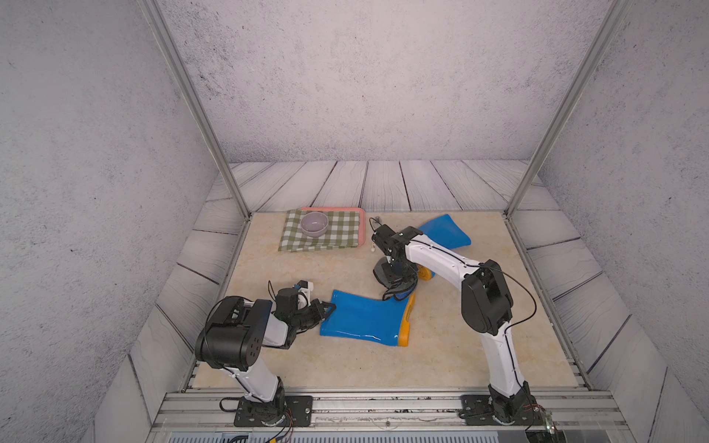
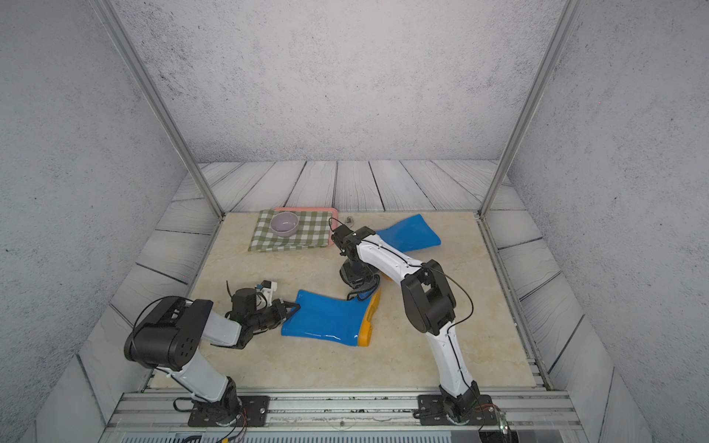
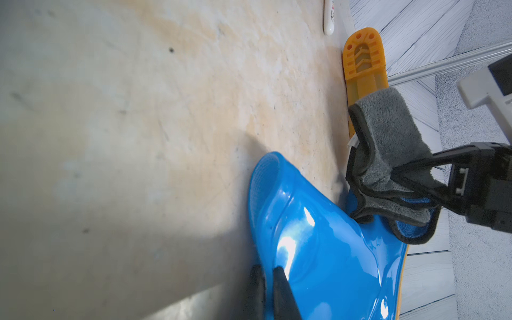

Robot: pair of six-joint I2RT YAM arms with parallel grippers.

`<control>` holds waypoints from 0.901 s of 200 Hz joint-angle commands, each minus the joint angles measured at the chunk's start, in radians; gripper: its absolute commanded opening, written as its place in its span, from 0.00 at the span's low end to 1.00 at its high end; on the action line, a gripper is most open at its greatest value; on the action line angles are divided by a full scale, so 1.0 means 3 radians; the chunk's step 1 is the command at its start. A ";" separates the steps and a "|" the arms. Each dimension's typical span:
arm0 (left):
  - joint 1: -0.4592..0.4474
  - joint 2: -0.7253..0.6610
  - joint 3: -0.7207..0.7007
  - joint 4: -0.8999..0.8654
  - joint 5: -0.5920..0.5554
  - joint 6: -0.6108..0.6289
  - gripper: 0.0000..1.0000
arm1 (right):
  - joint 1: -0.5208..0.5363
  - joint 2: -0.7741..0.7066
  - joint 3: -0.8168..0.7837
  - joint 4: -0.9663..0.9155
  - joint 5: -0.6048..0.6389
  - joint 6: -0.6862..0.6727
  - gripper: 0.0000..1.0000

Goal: Wipe the rubber boots with a cloth
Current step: Wipe the dirt off the rubber boot.

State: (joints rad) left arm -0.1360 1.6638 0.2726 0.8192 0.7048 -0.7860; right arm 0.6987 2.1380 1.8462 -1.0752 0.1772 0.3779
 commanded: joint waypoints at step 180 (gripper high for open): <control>0.0039 0.0075 -0.0076 -0.0252 -0.0187 0.0042 0.00 | 0.0891 -0.0790 -0.1136 0.0028 -0.0319 0.0451 0.00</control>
State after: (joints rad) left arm -0.1349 1.6634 0.2722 0.8196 0.7033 -0.7864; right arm 0.9401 1.9392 1.5352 -0.9997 0.1402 0.4831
